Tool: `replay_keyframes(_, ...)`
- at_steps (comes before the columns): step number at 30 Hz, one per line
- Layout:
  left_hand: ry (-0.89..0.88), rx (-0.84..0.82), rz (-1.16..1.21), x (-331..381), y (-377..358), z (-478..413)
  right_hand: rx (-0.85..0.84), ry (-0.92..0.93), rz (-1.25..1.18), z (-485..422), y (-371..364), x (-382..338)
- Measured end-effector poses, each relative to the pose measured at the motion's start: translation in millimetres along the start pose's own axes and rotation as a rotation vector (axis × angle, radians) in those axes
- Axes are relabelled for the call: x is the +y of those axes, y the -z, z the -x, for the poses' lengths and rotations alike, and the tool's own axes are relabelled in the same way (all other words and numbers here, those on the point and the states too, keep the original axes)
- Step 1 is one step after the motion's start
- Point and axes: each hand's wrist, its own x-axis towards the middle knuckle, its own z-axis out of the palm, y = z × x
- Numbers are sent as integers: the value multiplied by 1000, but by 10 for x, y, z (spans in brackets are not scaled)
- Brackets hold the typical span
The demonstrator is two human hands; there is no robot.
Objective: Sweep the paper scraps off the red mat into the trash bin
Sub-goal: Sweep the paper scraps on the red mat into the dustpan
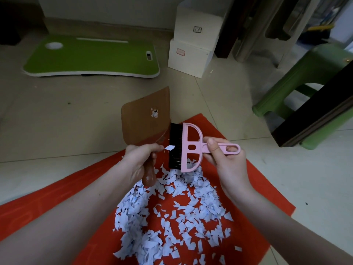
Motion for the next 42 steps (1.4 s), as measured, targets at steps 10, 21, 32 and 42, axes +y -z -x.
replay_keyframes(10,-30,13,26,-63,-65,-42,75,37,-60,160,-111,156)
replay_keyframes(21,-27,68,-65,-1,76,-47,62,99,105,79,9,192)
replay_keyframes(32,67,-130,-393,50,182,45,206,137,463,-785,438,372)
replay_keyframes(42,-53,-37,-315,112,320,-78,144,197,831,-1649,78,438)
